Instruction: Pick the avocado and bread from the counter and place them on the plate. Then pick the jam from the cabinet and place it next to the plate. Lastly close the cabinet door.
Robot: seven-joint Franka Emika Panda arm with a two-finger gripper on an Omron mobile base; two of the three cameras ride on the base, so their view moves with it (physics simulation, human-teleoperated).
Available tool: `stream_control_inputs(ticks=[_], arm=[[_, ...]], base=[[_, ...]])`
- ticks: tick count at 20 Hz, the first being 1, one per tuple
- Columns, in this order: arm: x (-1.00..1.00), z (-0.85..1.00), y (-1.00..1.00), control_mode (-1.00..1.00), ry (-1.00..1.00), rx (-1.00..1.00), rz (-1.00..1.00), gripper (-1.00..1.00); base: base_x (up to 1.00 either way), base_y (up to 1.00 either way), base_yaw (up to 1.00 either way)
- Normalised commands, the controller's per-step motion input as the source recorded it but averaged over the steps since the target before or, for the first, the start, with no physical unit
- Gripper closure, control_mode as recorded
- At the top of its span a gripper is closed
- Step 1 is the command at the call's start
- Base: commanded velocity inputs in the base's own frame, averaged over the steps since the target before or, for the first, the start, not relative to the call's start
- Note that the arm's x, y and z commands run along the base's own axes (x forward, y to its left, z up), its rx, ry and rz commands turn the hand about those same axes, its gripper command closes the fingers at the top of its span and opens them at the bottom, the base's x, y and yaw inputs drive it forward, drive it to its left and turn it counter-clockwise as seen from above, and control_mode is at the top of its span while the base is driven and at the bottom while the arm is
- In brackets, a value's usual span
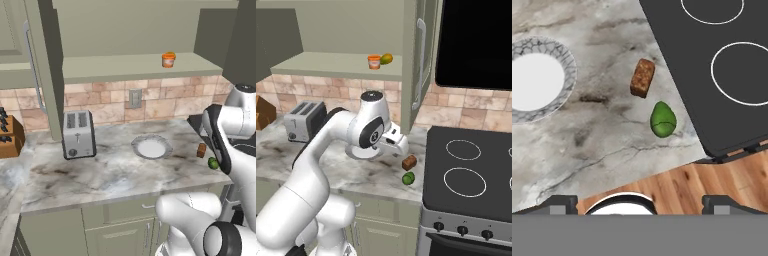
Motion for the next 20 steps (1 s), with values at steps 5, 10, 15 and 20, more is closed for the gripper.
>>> stream_control_inputs(ticks=[5,10,15,20], arm=[[-0.02,-0.15,-0.23,-1.0,0.0,-0.01,-0.03,-1.0],[0.0,-0.02,-0.04,-1.0,0.0,-0.01,0.0,-1.0],[0.0,0.0,0.0,-1.0,0.0,0.0,0.0,-1.0],[0.0,-0.17,0.0,-1.0,-0.01,-0.05,0.0,-1.0]], base=[[0.0,0.0,0.0],[0.0,0.0,0.0],[0.0,0.0,0.0],[0.0,0.0,0.0]])
